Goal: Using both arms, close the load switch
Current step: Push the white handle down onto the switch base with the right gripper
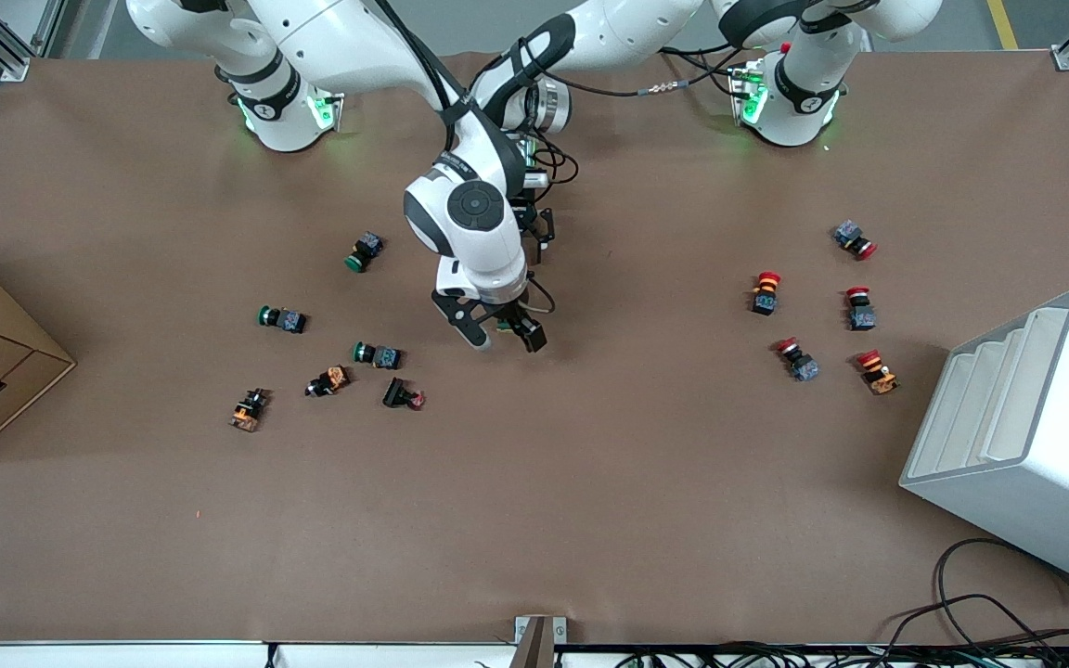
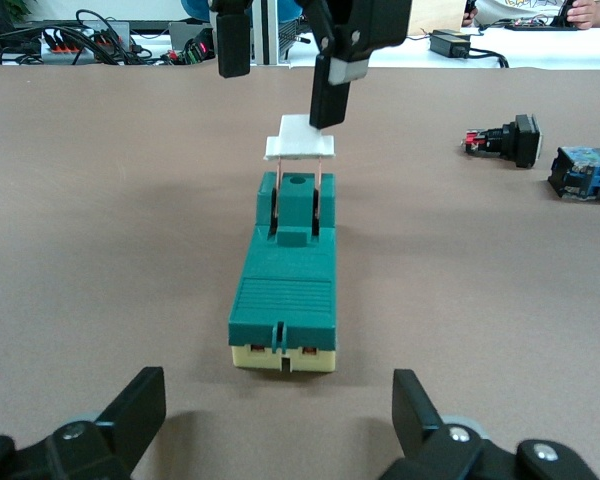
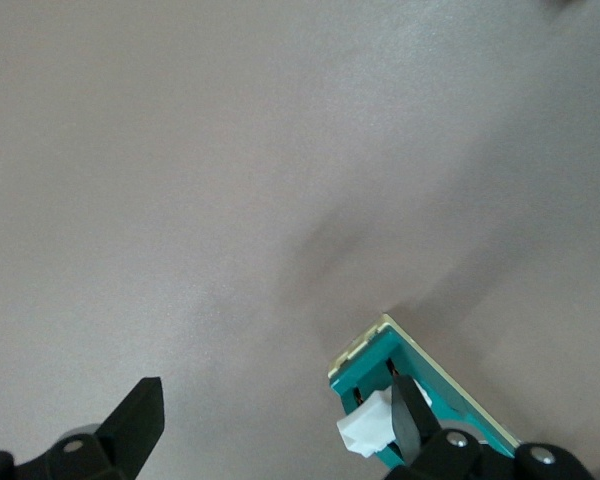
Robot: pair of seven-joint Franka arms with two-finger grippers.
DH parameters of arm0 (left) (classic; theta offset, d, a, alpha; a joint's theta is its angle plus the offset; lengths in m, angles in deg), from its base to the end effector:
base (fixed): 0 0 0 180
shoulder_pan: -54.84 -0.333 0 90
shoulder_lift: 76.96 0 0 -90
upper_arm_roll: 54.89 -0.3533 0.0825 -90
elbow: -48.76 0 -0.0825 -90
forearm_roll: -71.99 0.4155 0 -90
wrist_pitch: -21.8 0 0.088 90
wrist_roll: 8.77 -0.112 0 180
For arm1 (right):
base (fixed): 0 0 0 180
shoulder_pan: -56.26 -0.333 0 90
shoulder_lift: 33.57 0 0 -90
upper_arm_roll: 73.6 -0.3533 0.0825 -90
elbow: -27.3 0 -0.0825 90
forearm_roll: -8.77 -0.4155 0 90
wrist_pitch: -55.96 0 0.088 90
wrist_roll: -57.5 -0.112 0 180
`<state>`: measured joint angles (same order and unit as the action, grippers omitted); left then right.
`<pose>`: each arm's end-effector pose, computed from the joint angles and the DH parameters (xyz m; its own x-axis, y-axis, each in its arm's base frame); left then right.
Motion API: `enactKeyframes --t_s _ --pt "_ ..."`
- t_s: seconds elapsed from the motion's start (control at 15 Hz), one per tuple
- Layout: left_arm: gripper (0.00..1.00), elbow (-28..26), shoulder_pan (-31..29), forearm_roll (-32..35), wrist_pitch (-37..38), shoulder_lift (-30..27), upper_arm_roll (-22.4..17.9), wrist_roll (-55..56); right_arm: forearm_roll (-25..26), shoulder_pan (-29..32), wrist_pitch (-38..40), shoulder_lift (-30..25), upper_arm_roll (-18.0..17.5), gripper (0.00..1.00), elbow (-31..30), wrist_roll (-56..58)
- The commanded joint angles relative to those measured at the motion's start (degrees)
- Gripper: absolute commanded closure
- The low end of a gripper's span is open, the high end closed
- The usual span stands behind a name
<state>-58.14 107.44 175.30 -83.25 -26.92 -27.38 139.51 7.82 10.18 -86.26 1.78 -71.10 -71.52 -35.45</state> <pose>0.1988 -0.6094 0.0737 0.4579 0.0116 0.8889 -0.0198 -0.9995 0.0233 0.5264 0.5059 0.2449 0.6489 -0.7609 0.0061 -0.7527 -0.6430 -0.1412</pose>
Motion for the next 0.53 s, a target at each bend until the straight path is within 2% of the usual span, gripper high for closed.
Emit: enactKeyframes --t_s 0.0,0.47 --pt "0.00 0.6 0.5 0.1 0.8 0.2 -0.1 0.6 0.7 0.5 -0.6 2.2 -0.4 0.00 2.7 0.2" --pt "0.00 0.7 0.2 0.1 0.7 0.2 -0.1 0.4 1.4 0.9 -0.8 5.8 -0.4 0.00 5.8 0.5"
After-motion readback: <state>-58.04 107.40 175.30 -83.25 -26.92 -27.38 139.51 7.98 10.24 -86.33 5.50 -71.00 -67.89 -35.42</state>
